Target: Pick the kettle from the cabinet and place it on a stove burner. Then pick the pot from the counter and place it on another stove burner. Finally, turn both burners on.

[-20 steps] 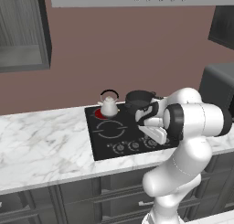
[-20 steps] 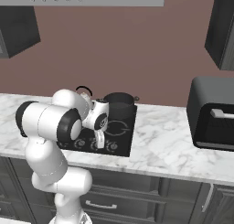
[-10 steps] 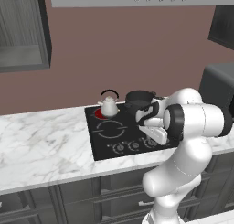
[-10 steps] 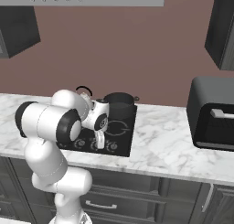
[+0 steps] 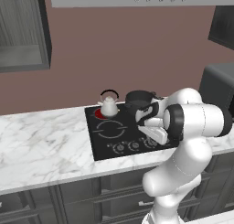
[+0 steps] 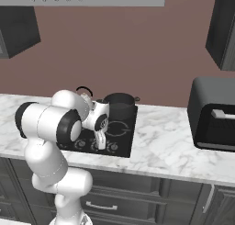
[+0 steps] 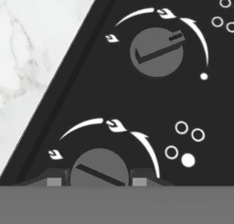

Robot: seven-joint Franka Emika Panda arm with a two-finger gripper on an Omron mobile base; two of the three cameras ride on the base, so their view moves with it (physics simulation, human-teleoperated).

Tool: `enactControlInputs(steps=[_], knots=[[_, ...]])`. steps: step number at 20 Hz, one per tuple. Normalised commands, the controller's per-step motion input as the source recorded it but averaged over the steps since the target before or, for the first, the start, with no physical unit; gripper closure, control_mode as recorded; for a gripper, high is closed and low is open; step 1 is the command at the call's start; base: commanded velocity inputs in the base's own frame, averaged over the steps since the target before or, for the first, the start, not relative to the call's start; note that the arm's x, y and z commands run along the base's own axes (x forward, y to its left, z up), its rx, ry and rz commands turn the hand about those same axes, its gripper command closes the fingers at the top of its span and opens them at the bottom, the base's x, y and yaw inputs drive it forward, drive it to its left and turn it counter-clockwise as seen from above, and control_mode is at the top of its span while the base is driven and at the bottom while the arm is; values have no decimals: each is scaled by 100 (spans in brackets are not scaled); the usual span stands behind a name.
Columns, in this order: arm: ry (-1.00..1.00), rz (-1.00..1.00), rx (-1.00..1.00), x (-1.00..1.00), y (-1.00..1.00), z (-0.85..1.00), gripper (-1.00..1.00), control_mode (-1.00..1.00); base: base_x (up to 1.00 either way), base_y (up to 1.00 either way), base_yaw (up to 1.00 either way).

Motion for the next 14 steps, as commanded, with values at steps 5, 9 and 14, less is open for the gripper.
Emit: enactControlInputs(steps=[5,9,14], knots=[[-2,13,0,0,0,-7,100,-100,0,0,0],[-2,14,0,0,0,-9,100,-100,0,0,0],[-4,14,0,0,0,-12,100,-100,0,0,0]])
